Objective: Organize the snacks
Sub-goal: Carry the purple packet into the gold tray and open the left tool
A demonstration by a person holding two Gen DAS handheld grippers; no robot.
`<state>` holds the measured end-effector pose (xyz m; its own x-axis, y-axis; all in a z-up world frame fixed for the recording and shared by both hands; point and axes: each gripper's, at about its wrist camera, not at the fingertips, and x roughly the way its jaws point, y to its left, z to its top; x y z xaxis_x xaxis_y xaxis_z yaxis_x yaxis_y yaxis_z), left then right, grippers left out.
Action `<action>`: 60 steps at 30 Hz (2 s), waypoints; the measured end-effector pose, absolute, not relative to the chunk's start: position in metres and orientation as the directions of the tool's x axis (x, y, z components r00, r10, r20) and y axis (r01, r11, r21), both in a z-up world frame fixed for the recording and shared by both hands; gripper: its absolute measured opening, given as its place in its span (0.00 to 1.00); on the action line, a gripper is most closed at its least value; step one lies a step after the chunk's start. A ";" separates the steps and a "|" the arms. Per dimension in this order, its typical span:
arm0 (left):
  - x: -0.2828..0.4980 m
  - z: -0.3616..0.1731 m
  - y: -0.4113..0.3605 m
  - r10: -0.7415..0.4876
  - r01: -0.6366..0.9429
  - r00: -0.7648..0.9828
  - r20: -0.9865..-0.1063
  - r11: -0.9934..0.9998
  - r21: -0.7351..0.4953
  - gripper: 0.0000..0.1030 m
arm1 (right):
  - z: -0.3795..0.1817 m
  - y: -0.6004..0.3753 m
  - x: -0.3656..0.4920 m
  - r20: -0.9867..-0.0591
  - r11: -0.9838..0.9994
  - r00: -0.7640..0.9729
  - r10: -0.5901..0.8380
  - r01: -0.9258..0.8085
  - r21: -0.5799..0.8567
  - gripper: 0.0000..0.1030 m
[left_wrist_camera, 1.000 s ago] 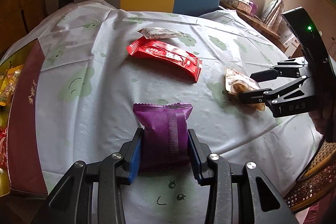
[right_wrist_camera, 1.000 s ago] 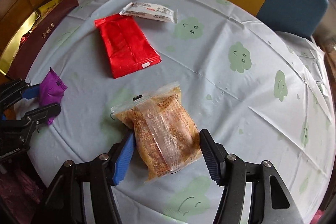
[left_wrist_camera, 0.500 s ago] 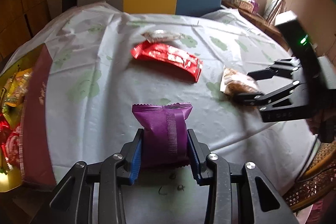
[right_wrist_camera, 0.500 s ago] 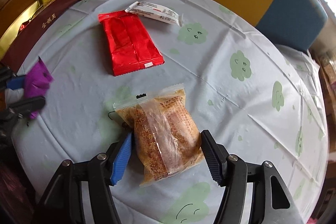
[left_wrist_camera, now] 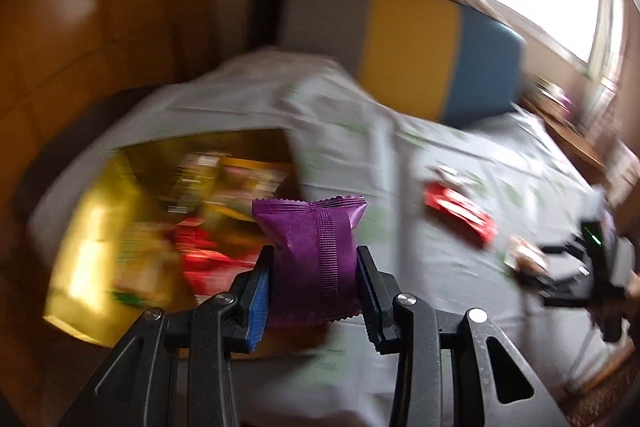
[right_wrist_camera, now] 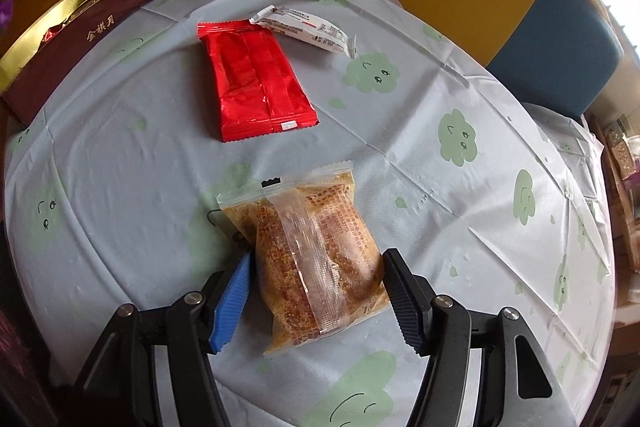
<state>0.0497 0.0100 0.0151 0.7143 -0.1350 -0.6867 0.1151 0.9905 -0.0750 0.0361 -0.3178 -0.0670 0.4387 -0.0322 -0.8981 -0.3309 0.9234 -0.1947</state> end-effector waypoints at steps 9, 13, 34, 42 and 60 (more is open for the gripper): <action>0.044 0.015 0.076 0.056 -0.100 0.729 -0.682 0.995 -0.026 0.38 | -0.066 -0.315 0.034 -0.895 0.917 0.445 -0.041 -0.338 -0.210 0.63; 0.041 0.010 0.087 0.078 -0.128 0.723 -0.687 0.992 -0.022 0.38 | -0.066 -0.316 0.035 -0.898 0.923 0.438 -0.031 -0.333 -0.194 0.63; 0.040 -0.004 0.090 0.066 -0.138 0.687 -0.723 0.990 -0.040 0.38 | -0.067 -0.315 0.035 -0.896 0.918 0.442 -0.035 -0.340 -0.204 0.63; 0.042 -0.008 0.098 0.045 -0.153 0.668 -0.743 0.985 -0.078 0.38 | -0.066 -0.315 0.035 -0.895 0.917 0.444 -0.037 -0.341 -0.207 0.63; 0.072 -0.041 0.125 -0.201 -0.167 0.564 -0.801 0.922 -0.349 0.46 | -0.065 -0.312 0.033 -0.892 0.912 0.448 -0.051 -0.343 -0.224 0.63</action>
<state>0.0719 0.1251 -0.0414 0.5640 -0.2009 -0.8010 -0.1670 0.9221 -0.3489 0.0332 -0.3115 -0.0647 0.4483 -0.0509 -0.8924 -0.3430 0.9121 -0.2244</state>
